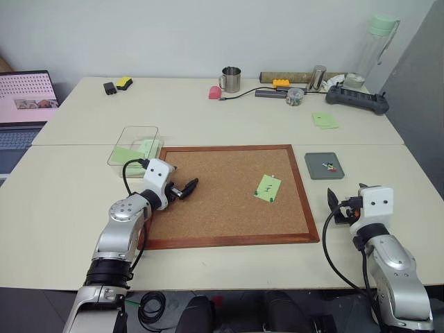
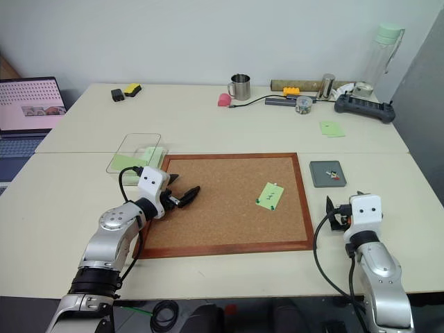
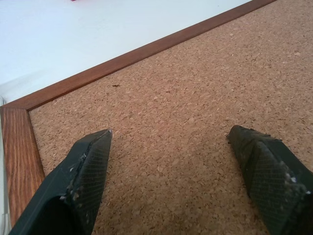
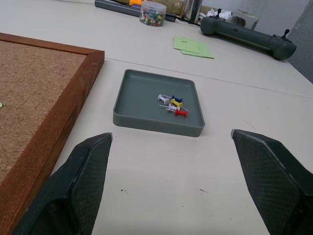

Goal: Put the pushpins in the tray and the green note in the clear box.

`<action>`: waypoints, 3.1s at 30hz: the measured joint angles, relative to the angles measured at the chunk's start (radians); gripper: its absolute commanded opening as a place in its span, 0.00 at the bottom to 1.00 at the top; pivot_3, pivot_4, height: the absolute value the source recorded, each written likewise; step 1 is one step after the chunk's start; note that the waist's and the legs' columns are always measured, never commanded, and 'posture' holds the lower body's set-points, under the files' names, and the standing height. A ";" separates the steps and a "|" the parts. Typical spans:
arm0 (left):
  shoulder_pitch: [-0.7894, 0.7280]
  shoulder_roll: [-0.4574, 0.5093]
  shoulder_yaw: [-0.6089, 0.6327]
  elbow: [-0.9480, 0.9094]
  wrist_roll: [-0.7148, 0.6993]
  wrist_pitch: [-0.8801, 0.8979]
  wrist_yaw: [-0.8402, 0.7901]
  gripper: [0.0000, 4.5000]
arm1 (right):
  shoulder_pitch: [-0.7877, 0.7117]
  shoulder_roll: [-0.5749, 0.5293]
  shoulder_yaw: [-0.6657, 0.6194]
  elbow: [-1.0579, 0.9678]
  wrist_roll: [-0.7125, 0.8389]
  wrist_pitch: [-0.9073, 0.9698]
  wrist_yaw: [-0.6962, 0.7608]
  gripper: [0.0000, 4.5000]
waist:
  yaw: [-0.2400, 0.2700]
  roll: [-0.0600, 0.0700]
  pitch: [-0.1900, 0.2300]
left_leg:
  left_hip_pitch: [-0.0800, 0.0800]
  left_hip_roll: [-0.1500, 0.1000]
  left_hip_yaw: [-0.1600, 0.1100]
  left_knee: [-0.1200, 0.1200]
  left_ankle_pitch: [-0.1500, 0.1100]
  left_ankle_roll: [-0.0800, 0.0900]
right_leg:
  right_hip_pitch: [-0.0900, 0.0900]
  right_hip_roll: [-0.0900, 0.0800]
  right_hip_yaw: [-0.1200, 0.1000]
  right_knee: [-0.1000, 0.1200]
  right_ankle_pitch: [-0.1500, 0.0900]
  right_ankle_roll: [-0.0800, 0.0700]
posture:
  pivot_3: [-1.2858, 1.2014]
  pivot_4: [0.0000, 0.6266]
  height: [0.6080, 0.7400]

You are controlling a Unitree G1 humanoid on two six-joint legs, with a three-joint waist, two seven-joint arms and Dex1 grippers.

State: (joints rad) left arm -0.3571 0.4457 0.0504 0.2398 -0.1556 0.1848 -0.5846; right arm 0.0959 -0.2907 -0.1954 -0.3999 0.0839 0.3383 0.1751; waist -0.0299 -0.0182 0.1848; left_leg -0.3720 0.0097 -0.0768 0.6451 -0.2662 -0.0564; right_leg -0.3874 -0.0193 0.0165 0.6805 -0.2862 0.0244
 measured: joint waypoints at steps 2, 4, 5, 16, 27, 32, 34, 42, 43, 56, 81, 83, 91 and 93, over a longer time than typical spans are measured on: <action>0.000 0.000 0.000 0.000 0.000 0.001 0.002 0.90 | 0.000 0.000 0.000 0.000 0.000 0.000 0.000 0.91 | 0.000 0.000 0.000 | 0.000 0.000 0.000 0.000 0.000 0.000 | 0.000 0.000 0.000 0.000 0.000 0.000 | 0.52 0.24 1.00; 0.000 0.000 0.001 0.000 -0.001 0.002 0.002 0.90 | 0.000 0.000 0.000 0.000 0.001 0.000 0.000 0.91 | 0.000 0.000 0.000 | 0.000 0.000 0.000 0.000 0.000 0.000 | 0.000 0.000 0.000 0.000 0.000 0.000 | 0.52 0.24 1.00; 0.000 0.000 0.003 0.000 -0.004 0.004 0.002 0.90 | 0.000 0.000 0.000 0.000 0.001 0.000 0.000 0.91 | 0.000 0.000 0.000 | 0.000 0.000 0.000 0.000 0.000 0.000 | 0.000 0.000 0.000 0.000 0.000 0.000 | 0.52 0.24 1.00; 0.000 0.000 0.006 0.000 -0.005 0.006 -0.017 0.90 | 0.000 0.000 0.000 0.000 0.009 0.000 -0.001 0.91 | 0.000 0.000 0.000 | 0.000 0.000 0.000 0.000 0.000 0.000 | 0.000 0.000 0.000 0.000 0.000 0.000 | 0.52 0.24 1.00; 0.000 0.000 0.011 -0.001 -0.028 0.026 -0.037 0.90 | 0.000 -0.001 0.000 0.000 0.011 0.000 -0.001 0.91 | 0.000 0.000 0.000 | 0.000 0.000 0.000 0.000 0.000 0.000 | 0.000 0.000 0.000 0.000 0.000 0.000 | 0.52 0.24 1.00; 0.001 0.000 0.011 -0.003 -0.029 0.028 -0.039 0.90 | 0.000 -0.001 0.000 0.000 0.016 0.000 0.000 0.91 | 0.000 0.000 0.000 | 0.000 0.000 0.000 0.000 0.000 0.000 | 0.000 0.000 0.000 0.000 0.000 0.000 | 0.52 0.24 1.00; 0.001 0.000 0.011 -0.003 -0.029 0.028 -0.041 0.90 | 0.000 -0.002 0.000 0.000 0.016 0.000 0.001 0.91 | 0.000 0.000 0.000 | 0.000 0.000 0.000 0.000 0.000 0.000 | 0.000 0.000 0.000 0.000 0.000 0.000 | 0.52 0.24 1.00; 0.001 0.000 0.011 -0.007 -0.035 0.031 -0.068 0.90 | -0.007 -0.016 0.001 0.000 0.038 0.000 0.043 0.91 | 0.000 0.000 0.000 | 0.000 0.000 0.000 0.000 0.000 0.000 | 0.000 0.000 0.000 0.000 0.000 0.000 | 0.52 0.24 1.00; 0.001 0.000 0.011 -0.009 -0.039 0.033 -0.074 0.90 | -0.009 -0.020 0.001 -0.001 0.047 0.000 0.052 0.91 | 0.000 0.000 0.000 | 0.000 0.000 0.000 0.000 0.000 0.000 | 0.000 0.000 0.000 0.000 0.000 0.000 | 0.52 0.24 1.00; -0.041 0.120 0.013 -0.133 -0.180 0.187 -0.306 0.90 | -0.127 -0.113 0.043 -0.021 0.215 0.048 0.273 0.91 | -0.001 -0.001 0.000 | -0.001 0.000 0.000 0.000 0.000 0.000 | -0.001 0.001 0.000 0.000 0.000 0.000 | 0.52 0.24 1.00; -0.035 0.102 -0.119 -0.265 -0.179 0.173 -0.450 0.18 | -0.332 -0.137 0.204 0.214 0.202 0.030 0.426 0.91 | -0.001 -0.001 0.001 | -0.002 0.000 0.000 0.001 0.000 0.000 | -0.001 0.001 0.000 0.000 0.000 0.000 | 0.52 0.24 1.00; -0.033 0.094 -0.139 -0.266 -0.175 0.173 -0.447 0.12 | -0.346 -0.123 0.223 0.231 0.189 0.018 0.423 0.91 | -0.002 -0.001 0.001 | -0.002 0.000 -0.001 0.000 0.000 0.000 | -0.002 0.001 -0.001 0.000 0.000 -0.001 | 0.52 0.24 1.00; -0.015 0.075 -0.178 -0.261 -0.132 0.150 -0.425 0.00 | -0.405 -0.082 0.254 0.333 0.141 -0.011 0.403 0.91 | -0.001 -0.001 0.001 | -0.002 0.000 -0.001 0.001 0.000 0.000 | -0.002 0.001 -0.001 0.000 0.000 -0.001 | 0.52 0.24 1.00; -0.014 0.074 -0.190 -0.254 -0.120 0.142 -0.424 0.00 | -0.419 -0.073 0.259 0.366 0.132 -0.012 0.394 0.91 | -0.001 -0.001 0.001 | -0.002 0.000 -0.001 0.001 0.000 0.000 | -0.002 0.001 -0.001 0.000 0.000 -0.001 | 0.52 0.24 1.00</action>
State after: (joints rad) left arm -0.3709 0.5201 -0.1400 -0.0142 -0.2752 0.3268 -1.0085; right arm -0.3229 -0.3633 0.0635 -0.0336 0.2155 0.3259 0.5690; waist -0.0313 -0.0188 0.1854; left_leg -0.3743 0.0097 -0.0775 0.6457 -0.2663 -0.0562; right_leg -0.3891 -0.0187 0.0159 0.6805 -0.2859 0.0238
